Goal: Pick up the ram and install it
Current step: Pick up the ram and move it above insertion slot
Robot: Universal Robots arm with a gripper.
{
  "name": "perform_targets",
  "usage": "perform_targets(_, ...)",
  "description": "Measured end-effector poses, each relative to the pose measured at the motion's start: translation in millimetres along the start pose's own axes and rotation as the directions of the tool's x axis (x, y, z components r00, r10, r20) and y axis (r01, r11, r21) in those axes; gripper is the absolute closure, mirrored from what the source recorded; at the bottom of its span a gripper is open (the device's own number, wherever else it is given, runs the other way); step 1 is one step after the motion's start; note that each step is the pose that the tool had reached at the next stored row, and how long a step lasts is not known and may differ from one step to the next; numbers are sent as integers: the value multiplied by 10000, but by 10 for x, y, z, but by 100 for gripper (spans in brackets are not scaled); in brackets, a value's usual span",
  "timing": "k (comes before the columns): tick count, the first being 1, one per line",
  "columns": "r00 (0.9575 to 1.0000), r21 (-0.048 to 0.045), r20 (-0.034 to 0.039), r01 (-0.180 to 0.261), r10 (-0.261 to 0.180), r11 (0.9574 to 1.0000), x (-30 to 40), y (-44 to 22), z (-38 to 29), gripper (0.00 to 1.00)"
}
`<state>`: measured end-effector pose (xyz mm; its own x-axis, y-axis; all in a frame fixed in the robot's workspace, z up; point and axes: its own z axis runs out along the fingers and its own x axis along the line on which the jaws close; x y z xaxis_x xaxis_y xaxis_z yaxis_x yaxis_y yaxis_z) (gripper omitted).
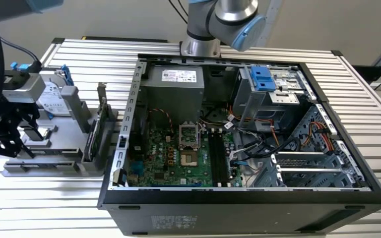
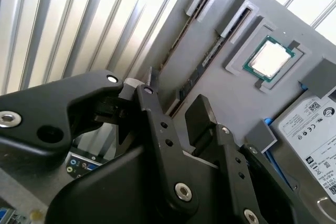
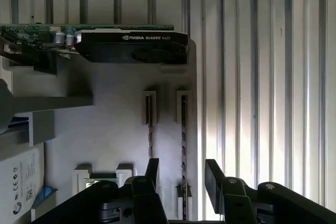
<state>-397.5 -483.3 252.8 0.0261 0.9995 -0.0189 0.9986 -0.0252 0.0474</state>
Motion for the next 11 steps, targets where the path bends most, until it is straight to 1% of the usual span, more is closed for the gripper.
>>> perform_targets(11,10000,21,0,1,-1,10000,1,-1,71,0)
